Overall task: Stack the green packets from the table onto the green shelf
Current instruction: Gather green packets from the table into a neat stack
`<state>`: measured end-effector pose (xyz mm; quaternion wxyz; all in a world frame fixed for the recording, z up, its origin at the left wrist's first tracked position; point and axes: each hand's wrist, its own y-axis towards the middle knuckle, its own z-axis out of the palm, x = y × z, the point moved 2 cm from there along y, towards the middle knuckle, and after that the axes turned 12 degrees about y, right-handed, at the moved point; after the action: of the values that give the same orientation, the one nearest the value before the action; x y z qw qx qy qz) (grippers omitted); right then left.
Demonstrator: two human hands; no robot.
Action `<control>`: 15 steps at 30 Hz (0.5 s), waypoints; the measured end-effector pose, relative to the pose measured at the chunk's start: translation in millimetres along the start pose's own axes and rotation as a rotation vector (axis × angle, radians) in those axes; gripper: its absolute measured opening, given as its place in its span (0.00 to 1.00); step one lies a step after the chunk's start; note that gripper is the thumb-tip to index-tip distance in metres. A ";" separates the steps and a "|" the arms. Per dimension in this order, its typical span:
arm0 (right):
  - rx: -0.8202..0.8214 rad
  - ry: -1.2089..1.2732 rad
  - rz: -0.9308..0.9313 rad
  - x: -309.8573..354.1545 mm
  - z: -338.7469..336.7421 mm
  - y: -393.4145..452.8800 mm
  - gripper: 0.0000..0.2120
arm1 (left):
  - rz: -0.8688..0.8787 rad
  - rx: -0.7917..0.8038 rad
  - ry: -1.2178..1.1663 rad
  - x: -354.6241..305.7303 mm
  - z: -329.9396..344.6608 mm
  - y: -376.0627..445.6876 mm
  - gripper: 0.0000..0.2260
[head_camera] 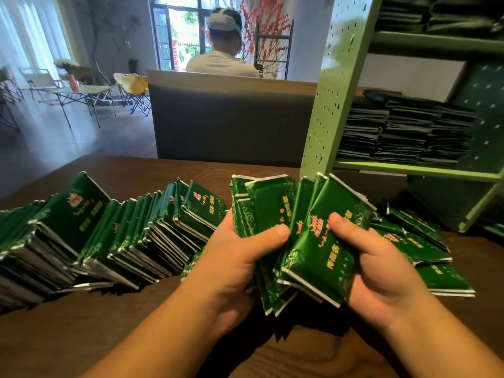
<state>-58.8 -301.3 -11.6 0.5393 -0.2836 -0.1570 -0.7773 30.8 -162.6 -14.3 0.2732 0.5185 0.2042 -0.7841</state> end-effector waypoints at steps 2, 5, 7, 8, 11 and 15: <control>-0.026 -0.010 -0.005 1.4 -1.6 1.2 0.45 | 0.009 0.004 0.029 0.2 -1.0 1.0 0.26; -0.034 -0.027 -0.007 1.5 -3.1 2.0 0.44 | 0.042 0.015 0.035 -1.8 0.1 0.4 0.23; -0.028 -0.037 -0.014 0.6 -2.3 1.9 0.37 | 0.066 0.027 0.032 -3.7 1.7 -0.6 0.22; -0.036 -0.045 -0.025 0.2 -1.9 1.7 0.31 | 0.074 0.027 0.038 -4.9 3.3 -1.8 0.23; -0.069 -0.073 -0.050 -0.5 -1.3 0.0 0.23 | 0.098 -0.021 0.069 -4.3 5.9 -3.2 0.24; -0.097 -0.077 -0.059 -1.1 1.3 -1.1 0.21 | 0.126 -0.068 0.073 -1.2 3.3 -1.6 0.29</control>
<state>-59.2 -299.3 -11.1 0.4954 -0.3343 -0.1479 -0.7880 27.7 -163.1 -11.8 0.3319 0.5492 0.2075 -0.7384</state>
